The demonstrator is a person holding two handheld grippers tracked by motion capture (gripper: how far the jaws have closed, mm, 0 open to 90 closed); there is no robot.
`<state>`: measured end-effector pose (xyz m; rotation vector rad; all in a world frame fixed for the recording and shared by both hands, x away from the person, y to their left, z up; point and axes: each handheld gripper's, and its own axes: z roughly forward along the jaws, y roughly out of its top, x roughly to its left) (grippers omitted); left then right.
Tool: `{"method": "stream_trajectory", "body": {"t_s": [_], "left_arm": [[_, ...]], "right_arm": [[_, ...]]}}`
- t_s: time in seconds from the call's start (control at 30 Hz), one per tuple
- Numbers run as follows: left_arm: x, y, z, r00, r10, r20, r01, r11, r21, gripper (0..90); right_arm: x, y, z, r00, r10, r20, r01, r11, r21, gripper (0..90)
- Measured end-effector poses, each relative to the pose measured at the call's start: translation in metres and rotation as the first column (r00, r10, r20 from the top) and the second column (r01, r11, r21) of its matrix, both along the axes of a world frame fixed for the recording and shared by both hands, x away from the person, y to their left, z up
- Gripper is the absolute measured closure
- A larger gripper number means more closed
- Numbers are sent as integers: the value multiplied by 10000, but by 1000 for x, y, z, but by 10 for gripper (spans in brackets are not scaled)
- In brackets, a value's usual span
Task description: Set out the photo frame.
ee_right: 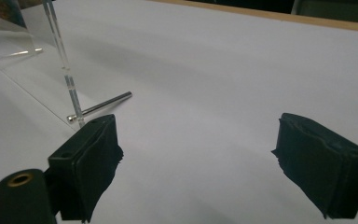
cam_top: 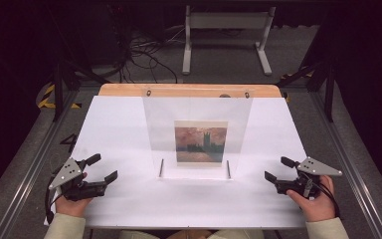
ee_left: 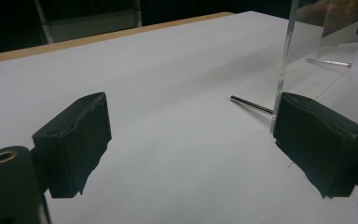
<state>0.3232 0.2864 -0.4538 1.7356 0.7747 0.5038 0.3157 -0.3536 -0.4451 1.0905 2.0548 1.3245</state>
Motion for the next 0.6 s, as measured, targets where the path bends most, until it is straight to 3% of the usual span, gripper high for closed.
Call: {"method": "stream_trajectory", "body": {"t_s": [0.13, 0.2, 0.33, 0.6], "left_arm": [[2, -2, -4, 9999, -83, -118, 82, 10000, -44, 113], [5, -6, -7, 9996, -192, -214, 199, 9992, 359, 113], [6, -10, -9, 9988, -243, -423, 270, 9977, 629, 108], [6, -11, -9, 9983, -276, -519, 304, 9980, 549, 103]], "right_arm": [[1, 2, -5, 10000, -16, -29, 16, 10000, 25, 132], [2, 4, -7, 9999, 65, -129, -67, 9999, -114, 135], [2, 5, -7, 9999, 63, -100, -64, 9999, -140, 134], [3, 5, -7, 10000, 13, -77, -14, 9999, -133, 134]]}}
